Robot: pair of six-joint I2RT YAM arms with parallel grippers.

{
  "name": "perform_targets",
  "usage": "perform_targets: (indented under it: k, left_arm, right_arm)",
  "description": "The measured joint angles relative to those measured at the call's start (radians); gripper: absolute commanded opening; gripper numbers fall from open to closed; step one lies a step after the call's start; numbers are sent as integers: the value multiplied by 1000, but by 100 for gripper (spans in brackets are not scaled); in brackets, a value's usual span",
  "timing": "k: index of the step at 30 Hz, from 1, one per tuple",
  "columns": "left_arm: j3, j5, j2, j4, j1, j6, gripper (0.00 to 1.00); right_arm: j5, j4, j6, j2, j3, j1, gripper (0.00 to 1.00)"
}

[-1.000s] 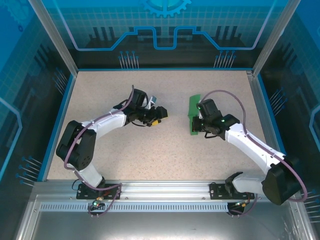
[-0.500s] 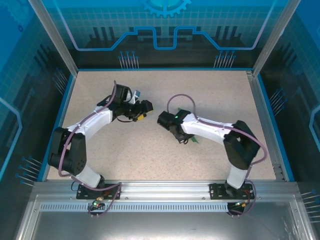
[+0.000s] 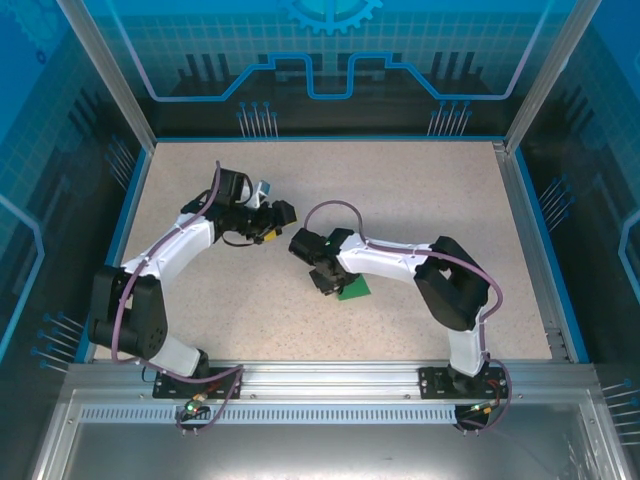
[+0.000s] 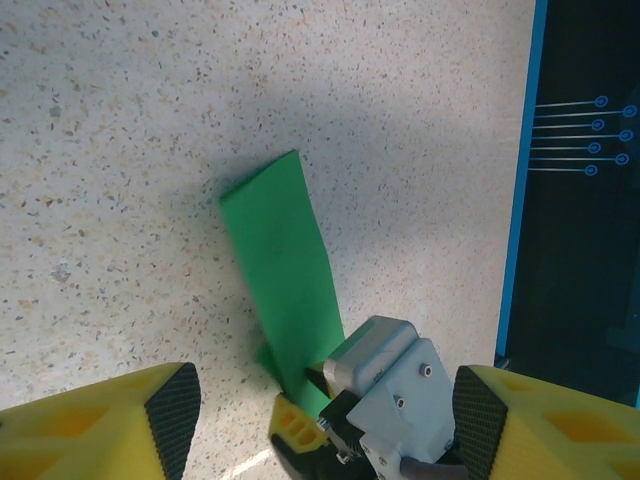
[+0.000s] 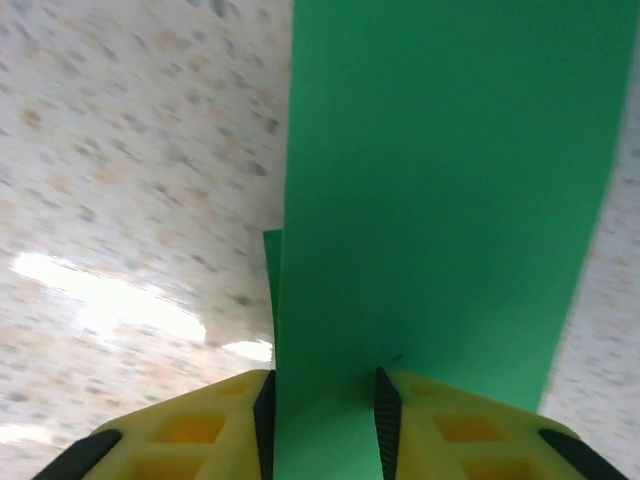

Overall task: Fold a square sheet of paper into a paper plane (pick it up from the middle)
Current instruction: Turn over the paper at the center of the table.

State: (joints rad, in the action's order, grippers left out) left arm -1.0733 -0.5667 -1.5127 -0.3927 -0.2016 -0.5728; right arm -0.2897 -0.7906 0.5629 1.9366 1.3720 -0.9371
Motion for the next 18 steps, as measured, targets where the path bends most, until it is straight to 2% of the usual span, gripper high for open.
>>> perform_targets:
  k: [2, 5, 9, 13, 18]
  left_arm:
    - [8, 0, 5, 0, 0, 0, 71]
    - [28, 0, 14, -4, 0, 0, 71]
    - [58, 0, 28, -6, 0, 0, 71]
    - [82, -3, 30, -5, -8, -3, 69]
    - [104, 17, 30, 5, -106, -11, 61]
  right_arm:
    - [53, 61, 5, -3, -17, 3, 46]
    - [145, 175, 19, -31, -98, 17, 50]
    - [248, 265, 32, -122, -212, 67, 49]
    - [296, 321, 32, -259, -305, 139, 48]
    - [336, 358, 23, -413, -417, 260, 48]
